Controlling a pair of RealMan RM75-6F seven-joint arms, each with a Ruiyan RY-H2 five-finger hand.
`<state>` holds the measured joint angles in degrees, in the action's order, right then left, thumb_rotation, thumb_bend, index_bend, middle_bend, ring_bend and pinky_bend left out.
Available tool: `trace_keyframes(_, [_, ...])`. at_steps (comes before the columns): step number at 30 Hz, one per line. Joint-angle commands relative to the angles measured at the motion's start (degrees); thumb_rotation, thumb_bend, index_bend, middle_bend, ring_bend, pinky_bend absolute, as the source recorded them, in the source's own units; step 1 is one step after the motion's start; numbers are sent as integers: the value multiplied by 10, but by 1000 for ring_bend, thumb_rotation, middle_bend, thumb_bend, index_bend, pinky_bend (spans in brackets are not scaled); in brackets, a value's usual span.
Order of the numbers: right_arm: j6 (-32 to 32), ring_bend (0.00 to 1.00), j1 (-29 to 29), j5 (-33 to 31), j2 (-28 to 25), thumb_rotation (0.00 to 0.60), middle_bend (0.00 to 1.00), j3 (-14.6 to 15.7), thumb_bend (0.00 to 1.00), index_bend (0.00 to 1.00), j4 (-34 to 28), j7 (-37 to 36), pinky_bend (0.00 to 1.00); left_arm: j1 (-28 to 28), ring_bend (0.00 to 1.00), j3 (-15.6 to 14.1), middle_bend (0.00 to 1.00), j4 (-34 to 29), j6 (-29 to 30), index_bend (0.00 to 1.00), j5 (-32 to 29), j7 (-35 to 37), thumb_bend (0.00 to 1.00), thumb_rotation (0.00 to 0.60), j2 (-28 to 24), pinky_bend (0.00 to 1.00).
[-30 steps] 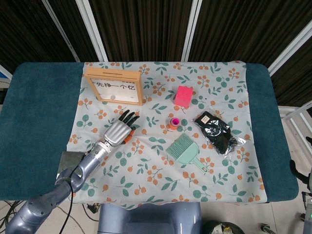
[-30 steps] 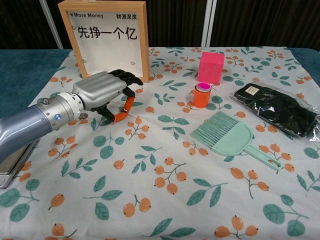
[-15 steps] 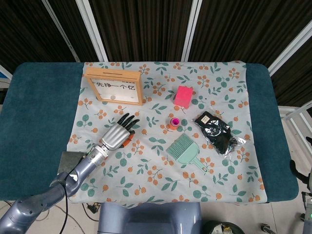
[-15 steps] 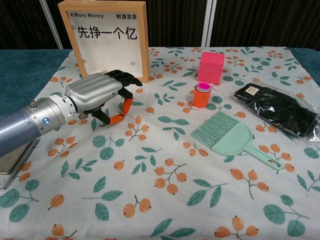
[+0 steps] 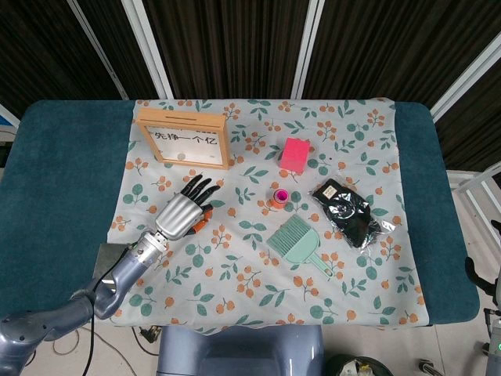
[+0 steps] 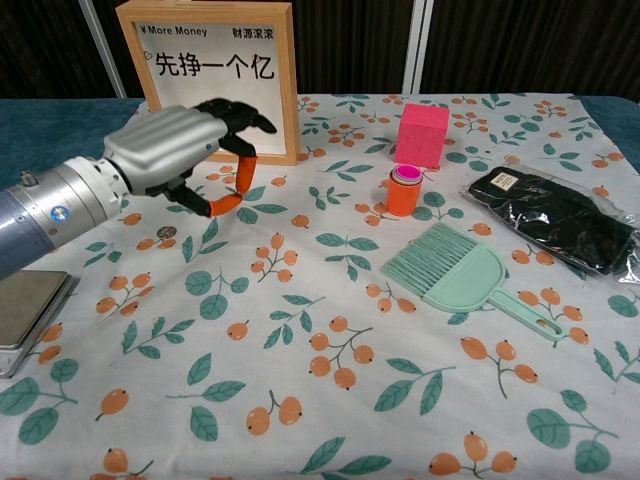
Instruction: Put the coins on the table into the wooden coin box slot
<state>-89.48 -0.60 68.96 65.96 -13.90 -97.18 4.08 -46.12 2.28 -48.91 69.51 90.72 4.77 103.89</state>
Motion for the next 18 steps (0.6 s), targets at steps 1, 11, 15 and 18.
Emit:
trace_keyframes(1, [0,12,0,0,0,600,46,0,395,202,-1,1,0,-14,0,34,127,-68,20,706,1,-24,543,600,-49,0])
trace_keyframes(11, [0,12,-1,0,2,600,46,0,394,202,1,4,0,-70,0,118,134,-218,-21,718,-23,-115,543,600,-188,0])
trace_keyframes(15, [-1,12,-1,0,3,600,46,1,395,202,0,6,0,-92,0,155,144,-253,-87,719,-78,-124,543,600,-238,0])
trace_keyframes(18, [-1,12,-1,0,4,600,46,1,394,202,0,7,0,-116,0,181,146,-272,-151,728,-127,-131,543,600,-273,0])
